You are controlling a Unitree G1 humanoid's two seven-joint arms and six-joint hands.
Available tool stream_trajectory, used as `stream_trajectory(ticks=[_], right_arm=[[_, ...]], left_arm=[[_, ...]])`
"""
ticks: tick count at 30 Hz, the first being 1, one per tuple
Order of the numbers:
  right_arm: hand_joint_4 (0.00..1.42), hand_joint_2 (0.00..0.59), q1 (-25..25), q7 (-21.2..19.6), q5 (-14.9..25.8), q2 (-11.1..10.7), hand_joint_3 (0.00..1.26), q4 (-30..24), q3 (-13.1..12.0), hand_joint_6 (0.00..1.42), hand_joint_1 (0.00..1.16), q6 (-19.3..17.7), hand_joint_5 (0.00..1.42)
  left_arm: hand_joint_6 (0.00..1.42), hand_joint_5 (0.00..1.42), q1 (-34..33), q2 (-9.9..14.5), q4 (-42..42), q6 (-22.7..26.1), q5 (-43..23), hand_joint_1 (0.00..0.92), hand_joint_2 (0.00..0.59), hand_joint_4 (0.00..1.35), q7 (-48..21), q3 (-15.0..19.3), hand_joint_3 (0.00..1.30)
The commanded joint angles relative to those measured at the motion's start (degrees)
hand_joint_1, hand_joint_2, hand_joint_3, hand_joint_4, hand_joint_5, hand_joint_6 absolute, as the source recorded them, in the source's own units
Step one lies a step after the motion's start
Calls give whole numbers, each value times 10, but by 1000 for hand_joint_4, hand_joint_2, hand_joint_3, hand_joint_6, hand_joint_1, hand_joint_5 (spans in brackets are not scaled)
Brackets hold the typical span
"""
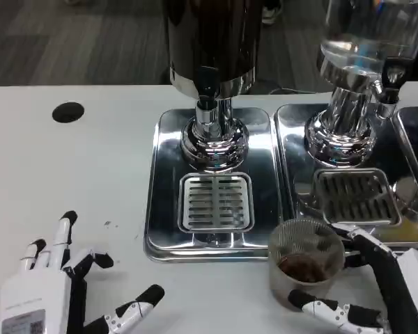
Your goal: Grasp the cup under the faucet to collect the drink, then remove the cup.
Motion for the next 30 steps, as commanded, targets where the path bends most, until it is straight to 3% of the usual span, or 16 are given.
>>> stream_trajectory(ticks=[1,6,22,25,30], right_arm=[[513,165,-10,3,10,-13,412,11,-4,383,789,-35,472],[375,160,-21,24,26,-23,293,37,1,331,774,-55,383],[177,151,-28,50,34,-30,108,52,0,249,743,-79,227],[19,151,-26,63,48,-31,9,48,-1,173,653,-85,110],[0,148,-16,76,85,-28,0,28,-15,64,548,-99,1]], left_arm=[[147,223,-1,2,2,-13,-19,0,84,0,-6,3,576],[147,227,-5,4,4,-13,-20,0,83,0,-7,0,578],[138,242,-1,4,-4,-15,-24,0,102,35,-4,4,617],[133,247,2,6,-10,-10,-7,0,105,40,3,0,629],[132,257,2,2,-14,-7,-2,0,109,51,3,-2,631]])
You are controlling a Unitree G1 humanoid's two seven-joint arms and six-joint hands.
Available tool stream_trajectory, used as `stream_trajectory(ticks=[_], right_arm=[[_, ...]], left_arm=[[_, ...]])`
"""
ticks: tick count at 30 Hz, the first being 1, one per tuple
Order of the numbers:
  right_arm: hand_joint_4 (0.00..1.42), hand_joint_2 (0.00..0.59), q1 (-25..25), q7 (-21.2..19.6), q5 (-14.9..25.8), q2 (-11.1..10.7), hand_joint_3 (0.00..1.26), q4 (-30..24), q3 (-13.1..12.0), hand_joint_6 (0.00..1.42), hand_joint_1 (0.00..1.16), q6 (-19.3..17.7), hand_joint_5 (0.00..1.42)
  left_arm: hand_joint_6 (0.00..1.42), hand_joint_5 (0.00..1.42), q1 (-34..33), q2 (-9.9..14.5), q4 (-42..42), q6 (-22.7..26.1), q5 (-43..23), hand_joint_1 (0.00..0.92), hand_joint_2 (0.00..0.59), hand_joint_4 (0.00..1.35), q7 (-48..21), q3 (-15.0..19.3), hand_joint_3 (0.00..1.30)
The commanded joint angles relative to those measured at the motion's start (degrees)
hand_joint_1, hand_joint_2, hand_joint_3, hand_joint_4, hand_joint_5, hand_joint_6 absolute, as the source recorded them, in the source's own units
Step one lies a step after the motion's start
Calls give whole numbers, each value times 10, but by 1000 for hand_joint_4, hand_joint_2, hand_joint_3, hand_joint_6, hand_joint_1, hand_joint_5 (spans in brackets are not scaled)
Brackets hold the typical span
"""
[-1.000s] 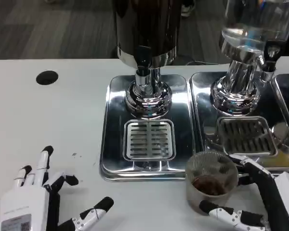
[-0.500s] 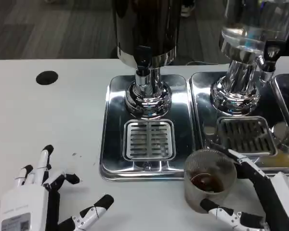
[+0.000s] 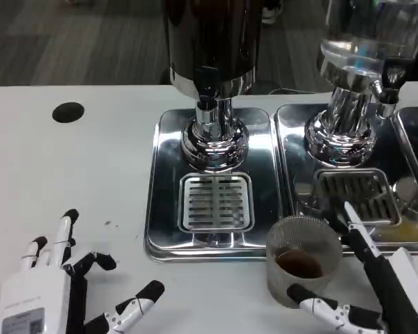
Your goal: Grasp the cup under the faucet to collect the drink, then remove the cup.
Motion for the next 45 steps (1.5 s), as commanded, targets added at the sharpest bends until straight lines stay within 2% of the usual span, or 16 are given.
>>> stream_trajectory(ticks=[1,7,11,12,13,15,17,20,22,23,26,29,31,36,39,45], right_arm=[[0,150,10,8,32,-1,0,-24,-16,53,523,-22,0],[0,157,20,10,51,1,0,-53,-44,44,495,-25,0],[0,180,42,-30,3,12,0,-106,-71,19,404,-38,0],[0,204,42,-39,-13,15,0,-124,-79,18,379,-33,0],[0,262,38,-44,-25,16,0,-138,-87,17,345,-24,0],[0,396,25,-52,-39,18,10,-147,-98,29,182,-5,0],[0,481,7,-65,-54,21,47,-143,-110,46,95,15,3],[0,556,-17,-72,-66,15,72,-128,-118,39,39,38,1],[0,577,-39,-79,-95,-1,84,-103,-121,15,18,64,0],[0,584,-46,-85,-112,-7,84,-93,-119,3,12,74,0],[0,586,-57,-142,-262,-46,45,-83,-89,0,0,130,0],[0,586,-61,-173,-341,-67,24,-74,-57,0,0,171,0],[0,586,-65,-187,-370,-77,8,-62,-39,0,0,196,0],[0,586,-80,-210,-371,-93,16,-4,-20,0,0,231,0],[0,586,-80,-235,-371,-107,34,22,-10,0,0,236,0],[0,586,-75,-267,-348,-124,41,60,4,0,0,232,0]], left_arm=[[131,257,1,1,-4,4,12,0,111,52,5,-2,631],[129,236,2,-3,-3,4,15,0,116,52,7,-4,631],[118,221,5,-3,-8,0,13,0,123,68,6,1,627],[118,221,6,-3,-9,-1,13,0,122,70,6,1,625],[117,219,6,-3,-11,-2,13,0,123,71,7,1,623],[116,209,9,-2,-16,-4,14,0,133,73,10,2,619],[115,199,12,-2,-22,-3,15,0,146,73,10,4,618],[115,196,17,-1,-28,-6,13,0,146,73,11,8,618],[109,194,22,-2,-31,-8,12,0,141,73,15,9,618],[107,192,23,-2,-32,-9,13,0,139,73,15,9,618],[102,183,25,-1,-32,-10,17,0,139,73,15,8,606],[100,174,27,1,-37,-9,24,0,137,73,16,6,595],[100,171,28,2,-39,-7,27,0,137,70,14,6,591],[85,149,32,3,-31,-8,27,0,126,28,17,6,489],[66,118,39,7,-27,-16,23,0,110,1,25,6,376],[60,105,41,11,-3,-30,13,0,120,0,34,8,326]])
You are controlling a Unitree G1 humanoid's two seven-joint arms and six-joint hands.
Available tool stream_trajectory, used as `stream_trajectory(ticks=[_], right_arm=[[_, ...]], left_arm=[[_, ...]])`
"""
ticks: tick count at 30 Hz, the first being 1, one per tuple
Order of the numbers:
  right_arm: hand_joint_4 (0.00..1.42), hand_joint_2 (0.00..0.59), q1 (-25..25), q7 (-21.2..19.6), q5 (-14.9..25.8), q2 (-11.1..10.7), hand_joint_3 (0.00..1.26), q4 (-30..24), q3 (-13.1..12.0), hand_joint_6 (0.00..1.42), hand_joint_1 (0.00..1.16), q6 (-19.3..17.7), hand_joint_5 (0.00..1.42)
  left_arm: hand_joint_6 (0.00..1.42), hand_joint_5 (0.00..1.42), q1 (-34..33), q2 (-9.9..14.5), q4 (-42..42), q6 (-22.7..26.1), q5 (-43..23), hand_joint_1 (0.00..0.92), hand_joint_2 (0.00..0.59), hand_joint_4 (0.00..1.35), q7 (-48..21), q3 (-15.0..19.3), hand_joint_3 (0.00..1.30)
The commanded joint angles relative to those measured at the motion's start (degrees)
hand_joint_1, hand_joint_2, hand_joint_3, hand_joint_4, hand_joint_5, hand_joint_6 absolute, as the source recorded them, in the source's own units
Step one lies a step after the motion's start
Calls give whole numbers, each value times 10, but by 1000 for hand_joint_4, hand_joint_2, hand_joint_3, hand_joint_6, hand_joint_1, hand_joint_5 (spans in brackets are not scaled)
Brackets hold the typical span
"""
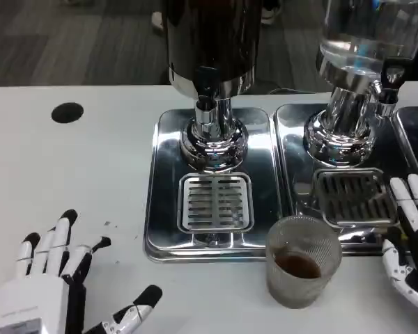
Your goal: Grasp the cup under the faucet to collect the drink, then remove the cup.
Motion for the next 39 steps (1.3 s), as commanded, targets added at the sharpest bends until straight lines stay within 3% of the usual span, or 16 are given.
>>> stream_trajectory(ticks=[1,11,20,39], right_arm=[[0,586,2,-27,24,-12,43,26,9,0,0,-2,0],[0,586,-3,-55,25,-26,52,55,49,0,0,4,0],[0,586,6,-77,40,-31,55,39,68,0,0,-20,0],[0,586,5,-64,58,-26,63,32,82,0,0,-5,0]], left_arm=[[59,105,3,7,25,-13,-6,0,120,0,11,3,325],[50,103,9,6,59,-28,-4,0,124,0,40,-4,318],[48,108,18,8,49,-31,16,0,130,0,53,-18,313],[47,125,11,6,61,-40,-3,0,132,0,65,-26,317]])
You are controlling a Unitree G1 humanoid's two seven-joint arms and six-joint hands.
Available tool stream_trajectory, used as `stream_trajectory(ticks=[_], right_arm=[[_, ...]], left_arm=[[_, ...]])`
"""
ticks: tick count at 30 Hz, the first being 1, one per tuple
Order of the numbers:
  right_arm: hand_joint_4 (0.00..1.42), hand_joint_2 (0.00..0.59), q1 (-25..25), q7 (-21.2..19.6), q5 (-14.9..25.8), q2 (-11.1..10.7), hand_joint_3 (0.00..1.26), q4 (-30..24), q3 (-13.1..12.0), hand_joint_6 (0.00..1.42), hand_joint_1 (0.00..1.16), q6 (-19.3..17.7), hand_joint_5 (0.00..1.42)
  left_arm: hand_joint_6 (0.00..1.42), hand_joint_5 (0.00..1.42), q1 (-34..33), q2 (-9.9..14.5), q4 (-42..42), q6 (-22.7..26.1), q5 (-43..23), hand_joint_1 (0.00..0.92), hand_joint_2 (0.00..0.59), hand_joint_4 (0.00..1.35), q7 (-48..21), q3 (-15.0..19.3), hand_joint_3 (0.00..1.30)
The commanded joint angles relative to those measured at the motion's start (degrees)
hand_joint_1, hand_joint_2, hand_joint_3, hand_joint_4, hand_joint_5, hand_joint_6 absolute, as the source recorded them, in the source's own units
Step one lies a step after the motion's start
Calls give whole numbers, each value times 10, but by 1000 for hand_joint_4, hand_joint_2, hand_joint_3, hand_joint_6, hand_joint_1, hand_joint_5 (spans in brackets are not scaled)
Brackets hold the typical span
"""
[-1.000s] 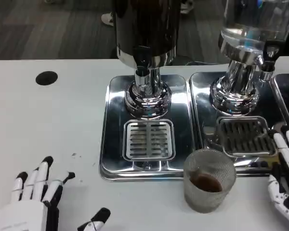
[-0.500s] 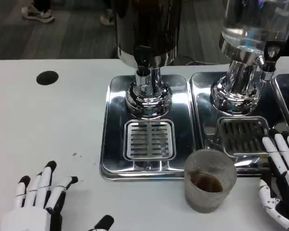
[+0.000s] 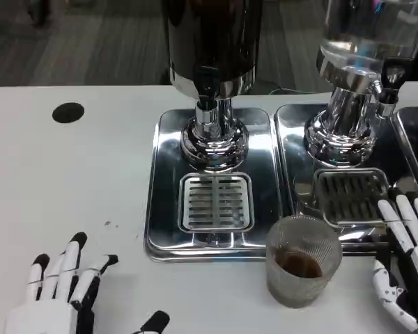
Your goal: Grasp the cup under the faucet to collect the drink, then remove the cup.
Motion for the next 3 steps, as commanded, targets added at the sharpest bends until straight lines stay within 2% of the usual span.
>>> stream_trajectory(ticks=[1,3], right_arm=[[0,586,6,3,5,-1,63,-17,3,0,0,8,0],[0,586,11,3,6,0,63,-24,3,0,0,11,0]], left_arm=[[47,125,1,3,-1,-6,-1,0,132,0,9,1,318],[50,126,1,3,1,-8,-1,0,133,0,10,1,319]])
